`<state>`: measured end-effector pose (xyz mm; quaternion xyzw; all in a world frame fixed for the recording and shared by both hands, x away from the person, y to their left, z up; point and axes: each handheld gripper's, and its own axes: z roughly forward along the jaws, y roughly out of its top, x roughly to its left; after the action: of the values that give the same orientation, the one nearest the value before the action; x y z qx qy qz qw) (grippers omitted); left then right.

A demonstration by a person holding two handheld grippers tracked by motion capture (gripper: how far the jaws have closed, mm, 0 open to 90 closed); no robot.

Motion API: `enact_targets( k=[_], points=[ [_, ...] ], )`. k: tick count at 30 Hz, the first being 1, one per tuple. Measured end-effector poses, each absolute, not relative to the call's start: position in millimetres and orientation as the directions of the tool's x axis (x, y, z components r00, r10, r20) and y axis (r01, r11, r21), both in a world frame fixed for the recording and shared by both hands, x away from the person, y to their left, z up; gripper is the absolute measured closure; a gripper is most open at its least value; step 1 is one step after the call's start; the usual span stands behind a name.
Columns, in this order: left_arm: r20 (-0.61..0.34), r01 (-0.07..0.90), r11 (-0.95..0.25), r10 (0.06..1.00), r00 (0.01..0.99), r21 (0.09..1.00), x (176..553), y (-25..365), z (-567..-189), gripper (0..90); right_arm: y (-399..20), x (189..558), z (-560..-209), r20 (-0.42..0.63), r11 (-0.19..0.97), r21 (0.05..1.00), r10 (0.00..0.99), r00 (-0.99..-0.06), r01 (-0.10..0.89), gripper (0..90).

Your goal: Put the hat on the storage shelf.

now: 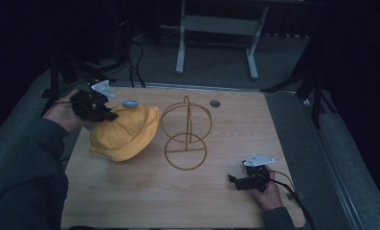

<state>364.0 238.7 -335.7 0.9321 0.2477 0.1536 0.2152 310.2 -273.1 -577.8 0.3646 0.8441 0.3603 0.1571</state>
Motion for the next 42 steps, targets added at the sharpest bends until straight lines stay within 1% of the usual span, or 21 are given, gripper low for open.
enact_targets(
  k=[20, 36, 42],
  points=[
    [0.181, 0.376, -0.764, 0.532, 0.827, 0.525, 360, 244, -329, 83.4, -273, 310, -578, -0.003, 0.475, 0.722, 0.729, -0.684, 0.503, 11.9],
    [0.173, 0.366, -0.748, 0.534, 0.828, 0.554, 357, 248, -325, 83.4, -273, 310, -578, -0.003, 0.476, 0.722, 0.728, -0.685, 0.502, 11.9],
    [0.159, 0.358, -0.733, 0.532, 0.832, 0.579, 356, 250, -321, 83.4, -273, 310, -578, -0.003, 0.476, 0.722, 0.728, -0.685, 0.502, 11.9]
  ],
)
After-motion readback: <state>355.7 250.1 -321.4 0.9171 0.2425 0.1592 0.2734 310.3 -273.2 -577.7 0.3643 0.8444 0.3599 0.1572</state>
